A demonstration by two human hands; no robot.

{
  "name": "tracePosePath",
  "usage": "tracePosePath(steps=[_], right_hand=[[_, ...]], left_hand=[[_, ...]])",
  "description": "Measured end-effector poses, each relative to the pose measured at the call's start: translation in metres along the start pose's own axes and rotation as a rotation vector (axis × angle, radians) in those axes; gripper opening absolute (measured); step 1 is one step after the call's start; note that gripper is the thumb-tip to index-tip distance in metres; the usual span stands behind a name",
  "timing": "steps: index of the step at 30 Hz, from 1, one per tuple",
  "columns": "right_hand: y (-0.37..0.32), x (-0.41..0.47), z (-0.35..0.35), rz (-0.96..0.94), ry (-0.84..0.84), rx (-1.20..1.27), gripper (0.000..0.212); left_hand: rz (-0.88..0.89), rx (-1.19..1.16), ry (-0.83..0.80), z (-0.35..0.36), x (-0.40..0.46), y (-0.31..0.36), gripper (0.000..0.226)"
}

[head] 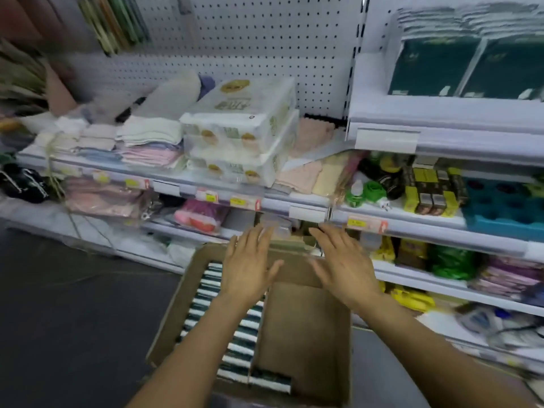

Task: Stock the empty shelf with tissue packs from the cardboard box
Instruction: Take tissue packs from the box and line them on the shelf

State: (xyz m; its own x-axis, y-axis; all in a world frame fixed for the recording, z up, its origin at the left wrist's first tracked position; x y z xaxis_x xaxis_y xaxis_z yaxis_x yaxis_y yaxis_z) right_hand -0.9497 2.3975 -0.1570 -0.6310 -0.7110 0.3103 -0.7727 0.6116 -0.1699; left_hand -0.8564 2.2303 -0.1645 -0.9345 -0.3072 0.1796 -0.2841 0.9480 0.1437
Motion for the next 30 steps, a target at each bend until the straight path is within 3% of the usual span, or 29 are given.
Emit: tracePosePath(steps=[14,24,28,30], right_hand=[[-0.026,-0.026,0.196,0.123,-0.515,0.049,0.047],[-0.039,-0.077,0.283,0.088,-0.833,0.187,0.046],[-0.047,-0.107,0.299,0.041,-0.992,0.255,0.039],[-0.051,-0.124,0.306,0.048,-1.115,0.362,0.047]], left_hand=[[-0.089,-0.064,-0.38,0.174,-0.033,-0.135,0.068],[-0.011,-0.076,-0.62,0.263,-0.046,-0.144,0.057],[0.039,-0.007,-0.647,0.278,-0.058,-0.145,0.049],[0.044,0.001,-0.624,0.28,-0.058,-0.145,0.047]])
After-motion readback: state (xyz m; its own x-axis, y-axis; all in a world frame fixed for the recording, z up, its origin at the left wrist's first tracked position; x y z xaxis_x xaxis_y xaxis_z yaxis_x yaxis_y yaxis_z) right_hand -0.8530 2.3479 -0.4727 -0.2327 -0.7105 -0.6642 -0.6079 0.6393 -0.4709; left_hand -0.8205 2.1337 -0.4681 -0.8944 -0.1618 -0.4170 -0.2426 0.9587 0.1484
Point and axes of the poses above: each hand's wrist, its own x-axis towards the middle knuckle, its own z-axis out of the palm, y = z × x, the point moved 4 cm from there along x, towards the middle knuckle, and after that the axes turned 2 degrees about -x, right-handed, at the moved point
